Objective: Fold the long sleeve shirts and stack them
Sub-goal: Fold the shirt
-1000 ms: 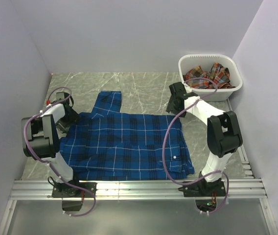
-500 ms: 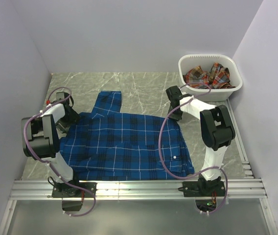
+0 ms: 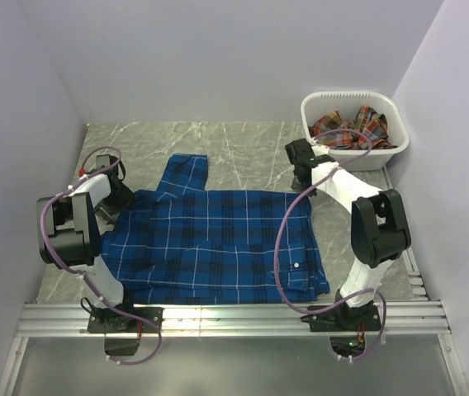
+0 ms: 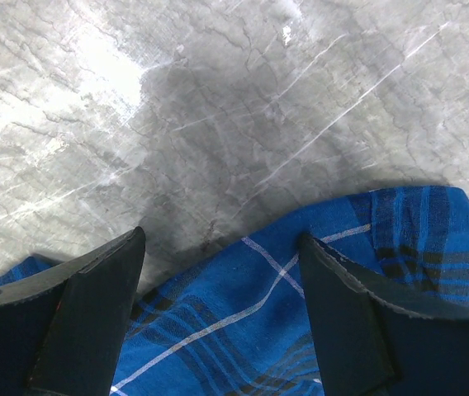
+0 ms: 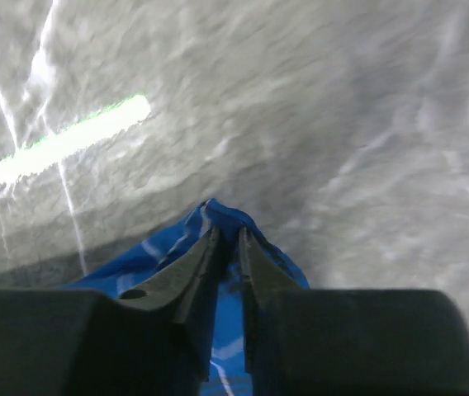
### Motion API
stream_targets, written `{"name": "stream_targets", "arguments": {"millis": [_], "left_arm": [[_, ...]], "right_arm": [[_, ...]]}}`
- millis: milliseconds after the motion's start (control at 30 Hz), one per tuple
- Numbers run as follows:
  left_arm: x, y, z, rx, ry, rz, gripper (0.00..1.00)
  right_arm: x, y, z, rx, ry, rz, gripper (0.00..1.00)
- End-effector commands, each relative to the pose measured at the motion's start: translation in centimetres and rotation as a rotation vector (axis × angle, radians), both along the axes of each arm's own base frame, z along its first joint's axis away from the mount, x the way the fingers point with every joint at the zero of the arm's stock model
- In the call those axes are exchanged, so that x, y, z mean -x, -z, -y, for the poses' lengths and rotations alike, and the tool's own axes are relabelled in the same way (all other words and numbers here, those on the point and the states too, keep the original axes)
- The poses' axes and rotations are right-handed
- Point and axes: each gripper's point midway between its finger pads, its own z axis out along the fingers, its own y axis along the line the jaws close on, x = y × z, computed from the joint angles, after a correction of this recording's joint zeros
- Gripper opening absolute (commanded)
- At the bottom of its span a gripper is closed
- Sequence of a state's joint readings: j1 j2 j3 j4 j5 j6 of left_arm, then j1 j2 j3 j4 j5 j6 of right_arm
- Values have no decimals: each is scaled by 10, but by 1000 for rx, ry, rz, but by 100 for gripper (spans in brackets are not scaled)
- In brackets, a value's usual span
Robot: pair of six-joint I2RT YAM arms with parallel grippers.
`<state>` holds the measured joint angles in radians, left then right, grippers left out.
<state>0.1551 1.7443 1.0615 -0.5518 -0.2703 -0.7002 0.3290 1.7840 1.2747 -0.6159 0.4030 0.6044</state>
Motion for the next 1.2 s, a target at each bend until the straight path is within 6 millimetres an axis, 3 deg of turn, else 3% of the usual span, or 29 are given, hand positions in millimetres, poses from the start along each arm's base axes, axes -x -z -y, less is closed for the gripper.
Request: {"name": "stream_targets", "arguments": {"millis": [0, 67, 133, 200, 267, 367, 533, 667, 767, 933, 1167], "left_arm": [[14, 4, -11, -51, -31, -67, 81], [13, 3, -11, -51, -30, -61, 81], [13, 3, -11, -51, -29, -61, 81], [12, -1, -12, -56, -34, -49, 81], [11, -3, -13, -62, -37, -40, 81], [10, -7, -14, -67, -41, -29, 82], [9, -8, -15, -69, -44, -26, 82], [9, -8, -14, -70, -44, -27, 82], [11, -6, -16, -75, -47, -35, 82], [12, -4, -16, -82, -49, -48, 82], [14, -2, -17, -79, -53, -58, 82]], "right_arm": [[8, -3, 37, 77, 84, 3, 34], [12, 9, 43, 45, 102, -33, 38], [11, 8, 45, 42, 105, -27, 40], [8, 1, 42, 27, 102, -2, 41], [4, -10, 38, 1, 95, 33, 51], [-5, -27, 24, -79, 59, 104, 60], [-19, -38, -15, -243, -25, 137, 61], [-20, -17, -47, -362, -59, 78, 59], [-17, 1, -58, -403, -57, 40, 58], [-9, 34, -42, -369, 3, -9, 57], [-8, 43, 2, -237, 106, -20, 57]]}}
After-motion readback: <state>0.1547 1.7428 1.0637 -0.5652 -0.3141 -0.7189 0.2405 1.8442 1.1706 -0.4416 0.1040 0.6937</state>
